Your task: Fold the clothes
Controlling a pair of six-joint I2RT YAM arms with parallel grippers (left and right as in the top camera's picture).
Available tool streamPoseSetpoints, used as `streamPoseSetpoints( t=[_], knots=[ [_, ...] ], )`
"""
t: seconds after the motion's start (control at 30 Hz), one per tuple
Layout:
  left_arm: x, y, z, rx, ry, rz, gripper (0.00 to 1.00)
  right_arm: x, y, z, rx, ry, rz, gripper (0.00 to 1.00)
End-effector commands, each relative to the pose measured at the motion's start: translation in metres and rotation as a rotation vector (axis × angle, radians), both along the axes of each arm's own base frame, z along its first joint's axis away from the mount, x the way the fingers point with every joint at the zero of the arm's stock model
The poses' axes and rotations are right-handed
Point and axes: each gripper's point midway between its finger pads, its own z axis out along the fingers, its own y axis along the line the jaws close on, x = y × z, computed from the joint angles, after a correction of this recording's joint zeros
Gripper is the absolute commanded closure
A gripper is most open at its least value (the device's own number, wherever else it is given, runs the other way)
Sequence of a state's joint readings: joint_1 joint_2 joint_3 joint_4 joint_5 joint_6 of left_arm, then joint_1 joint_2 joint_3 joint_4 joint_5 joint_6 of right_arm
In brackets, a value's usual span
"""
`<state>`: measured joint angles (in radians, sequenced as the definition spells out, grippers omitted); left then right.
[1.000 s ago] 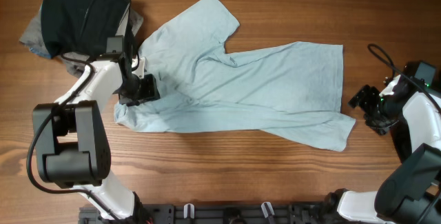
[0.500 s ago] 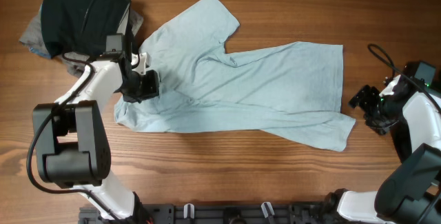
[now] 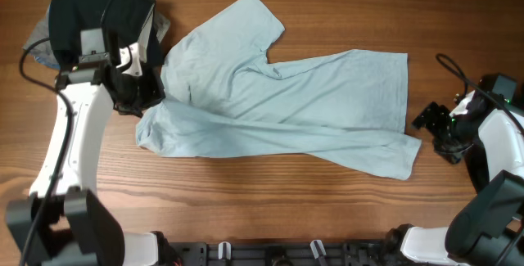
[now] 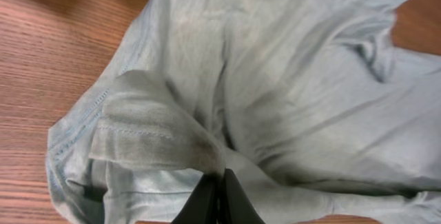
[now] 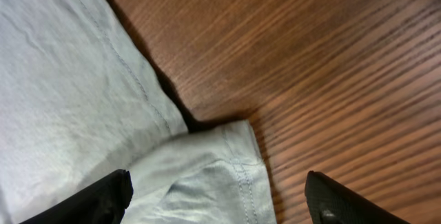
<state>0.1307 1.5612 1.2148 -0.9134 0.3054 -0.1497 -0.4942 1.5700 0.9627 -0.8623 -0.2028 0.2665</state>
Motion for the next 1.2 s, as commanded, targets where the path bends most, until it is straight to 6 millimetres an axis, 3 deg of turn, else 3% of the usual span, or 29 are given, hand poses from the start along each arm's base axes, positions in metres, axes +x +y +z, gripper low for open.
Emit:
streamPoseSetpoints(
  t=[0.0, 0.03, 0.13, 0.37, 0.53, 0.73, 0.8, 0.87, 0.97, 1.03, 1.07, 1.17],
  knots=[
    [0.002, 0.001, 0.024, -0.001, -0.068, 0.021, 0.96, 0.004, 0.008, -0.003, 0.046, -0.027, 0.025, 0.21],
    [0.001, 0.001, 0.025, -0.001, -0.068, 0.021, 0.96, 0.007, 0.010, -0.004, 0.059, -0.050, 0.038, 0.27],
    [0.000, 0.001, 0.025, -0.002, -0.063, 0.031, 0.96, 0.011, 0.009, -0.010, 0.053, -0.068, 0.037, 0.28],
    [0.004, 0.004, 0.031, -0.002, -0.086, 0.070, 0.96, 0.011, 0.014, -0.037, 0.101, -0.027, 0.096, 0.21],
    [0.004, 0.004, 0.031, -0.002, -0.086, 0.070, 0.96, 0.025, 0.004, -0.049, 0.050, -0.078, 0.189, 0.22],
    [0.004, 0.004, 0.031, -0.002, -0.086, 0.070, 0.96, 0.001, -0.002, -0.054, 0.010, 0.044, 0.182, 0.45],
    [0.003, 0.004, 0.031, -0.002, -0.086, 0.070, 0.96, -0.003, 0.001, -0.054, 0.022, 0.060, 0.181, 0.57],
    [0.003, 0.004, 0.031, -0.002, -0.086, 0.070, 0.96, -0.002, 0.002, -0.054, 0.029, 0.055, 0.179, 0.78],
    [0.003, 0.004, 0.031, -0.002, -0.086, 0.070, 0.96, 0.009, 0.007, -0.046, 0.065, 0.003, 0.184, 0.96],
    [0.003, 0.004, 0.031, -0.002, -0.087, 0.070, 0.96, 0.019, 0.009, -0.034, 0.080, -0.045, 0.188, 0.96],
    [0.004, 0.005, 0.037, 0.000, -0.103, 0.073, 0.96, 0.031, 0.009, -0.014, 0.085, -0.098, 0.199, 0.96],
    [0.000, 0.009, 0.049, 0.004, -0.124, 0.086, 0.96, 0.034, 0.011, 0.004, 0.082, -0.137, 0.222, 0.96]
  ],
)
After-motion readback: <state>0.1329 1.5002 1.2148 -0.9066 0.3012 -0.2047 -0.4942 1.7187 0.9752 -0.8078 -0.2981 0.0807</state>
